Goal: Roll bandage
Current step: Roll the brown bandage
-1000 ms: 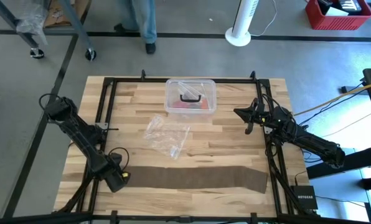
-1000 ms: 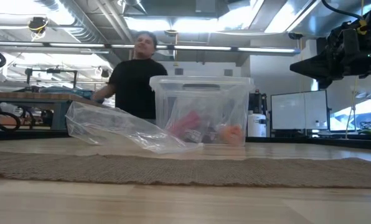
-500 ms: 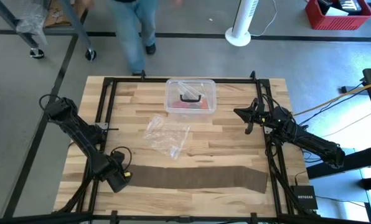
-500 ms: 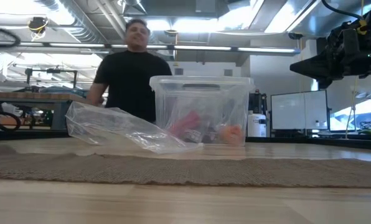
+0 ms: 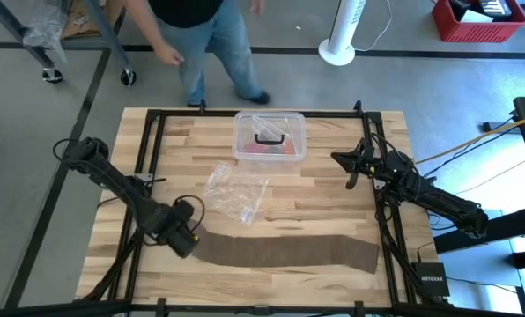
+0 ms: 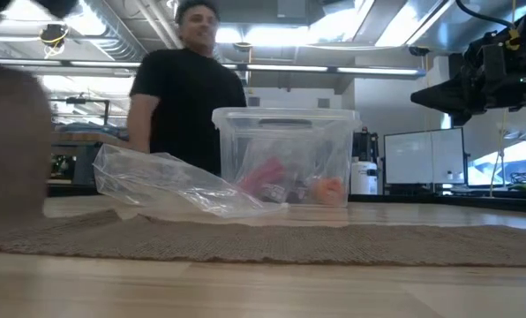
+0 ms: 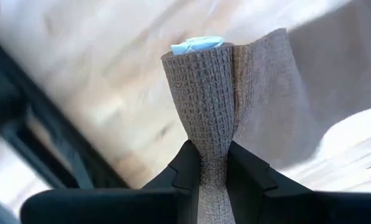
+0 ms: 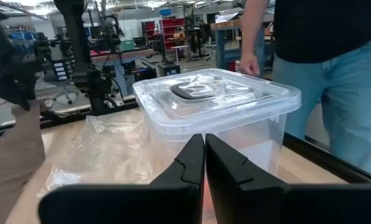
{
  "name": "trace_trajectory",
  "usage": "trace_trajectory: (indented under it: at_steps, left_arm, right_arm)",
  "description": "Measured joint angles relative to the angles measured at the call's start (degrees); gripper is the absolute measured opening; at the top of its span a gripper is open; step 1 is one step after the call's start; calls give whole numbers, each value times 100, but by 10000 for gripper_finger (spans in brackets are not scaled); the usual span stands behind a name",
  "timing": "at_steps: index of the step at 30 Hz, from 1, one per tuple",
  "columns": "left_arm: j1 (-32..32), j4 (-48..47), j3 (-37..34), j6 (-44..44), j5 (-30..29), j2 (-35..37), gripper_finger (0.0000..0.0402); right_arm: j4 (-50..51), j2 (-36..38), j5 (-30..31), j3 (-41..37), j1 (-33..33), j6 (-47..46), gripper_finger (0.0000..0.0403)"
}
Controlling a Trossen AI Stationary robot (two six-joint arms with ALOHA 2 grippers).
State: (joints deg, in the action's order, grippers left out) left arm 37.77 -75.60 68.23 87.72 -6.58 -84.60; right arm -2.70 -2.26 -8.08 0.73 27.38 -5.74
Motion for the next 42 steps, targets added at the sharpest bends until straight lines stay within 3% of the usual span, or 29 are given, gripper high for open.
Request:
trace_trajectory:
  at_steps: [7,10,14,19,25,32,36,42]
  left_arm:
    - [-736,-126,830,-2294,-1107,0,51]
    - [-961,60,1163,-3089,-1545,2,51]
    - [-1227,675,1369,-4331,-2032,9,51]
    - [-1585,1715,1370,-6019,-2409,-104,52]
    - [-1979,2817,1370,-7603,-2565,-471,52]
    - [-2376,4269,1370,-9030,-2581,-1078,52]
    - [-2590,5038,1370,-9720,-2588,-1399,52]
    - [-2867,5521,1528,-9989,-2589,-1735,52]
  right_arm:
    - [-9,-2,-10,2,0,-40,18]
    - [-33,-1,-260,2,2,-731,18]
    - [-58,0,-479,0,0,-1672,18]
    - [-87,0,-311,2,0,-1782,18]
    - [-424,-26,-712,9,-134,-1856,36]
    - [-441,-290,-723,456,-716,-1623,125]
    - [-450,-864,-603,827,-1042,-1474,148]
    - [-424,-2131,-535,1536,-1468,-946,141]
